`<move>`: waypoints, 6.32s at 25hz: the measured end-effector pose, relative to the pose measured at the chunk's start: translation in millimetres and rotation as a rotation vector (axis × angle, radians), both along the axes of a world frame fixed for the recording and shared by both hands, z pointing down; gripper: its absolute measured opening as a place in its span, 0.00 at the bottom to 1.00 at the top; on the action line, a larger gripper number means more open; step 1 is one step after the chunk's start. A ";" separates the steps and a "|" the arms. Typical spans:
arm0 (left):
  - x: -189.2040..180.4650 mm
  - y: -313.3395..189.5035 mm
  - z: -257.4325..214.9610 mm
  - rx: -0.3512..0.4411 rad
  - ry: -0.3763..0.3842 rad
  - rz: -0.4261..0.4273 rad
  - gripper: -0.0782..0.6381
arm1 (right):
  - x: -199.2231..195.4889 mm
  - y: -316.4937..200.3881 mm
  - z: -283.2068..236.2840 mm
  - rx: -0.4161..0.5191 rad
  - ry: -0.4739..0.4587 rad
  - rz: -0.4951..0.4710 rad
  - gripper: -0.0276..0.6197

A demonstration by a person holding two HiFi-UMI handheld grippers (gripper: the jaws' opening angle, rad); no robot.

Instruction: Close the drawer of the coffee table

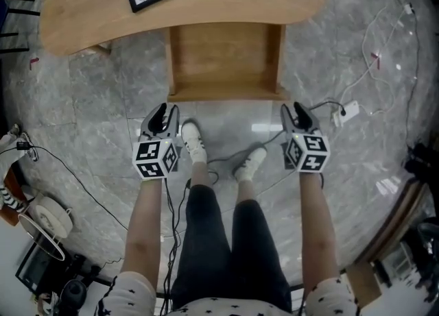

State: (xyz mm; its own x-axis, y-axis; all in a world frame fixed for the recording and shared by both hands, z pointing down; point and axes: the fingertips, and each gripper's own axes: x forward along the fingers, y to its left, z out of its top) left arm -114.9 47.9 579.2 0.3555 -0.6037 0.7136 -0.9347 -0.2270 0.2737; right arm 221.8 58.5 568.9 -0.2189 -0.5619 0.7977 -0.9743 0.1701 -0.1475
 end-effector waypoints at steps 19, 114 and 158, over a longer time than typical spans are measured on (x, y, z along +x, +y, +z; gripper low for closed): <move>1.3 3.9 60.9 -0.033 0.014 0.056 0.45 | 25.1 4.8 66.1 -0.043 0.073 -0.055 0.43; 5.6 -10.6 80.6 -0.111 -0.043 0.132 0.47 | 17.0 -11.6 98.6 -0.105 0.067 -0.137 0.46; 4.4 -14.3 49.3 -0.130 -0.069 0.126 0.44 | 18.0 -14.9 65.1 -0.111 0.048 -0.135 0.46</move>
State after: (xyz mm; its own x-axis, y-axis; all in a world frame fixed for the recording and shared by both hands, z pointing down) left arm -110.5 33.6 628.5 0.3701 -0.4591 0.8076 -0.9187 -0.3101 0.2447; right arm 239.8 43.6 634.1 -0.2466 -0.4381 0.8644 -0.9501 0.2849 -0.1267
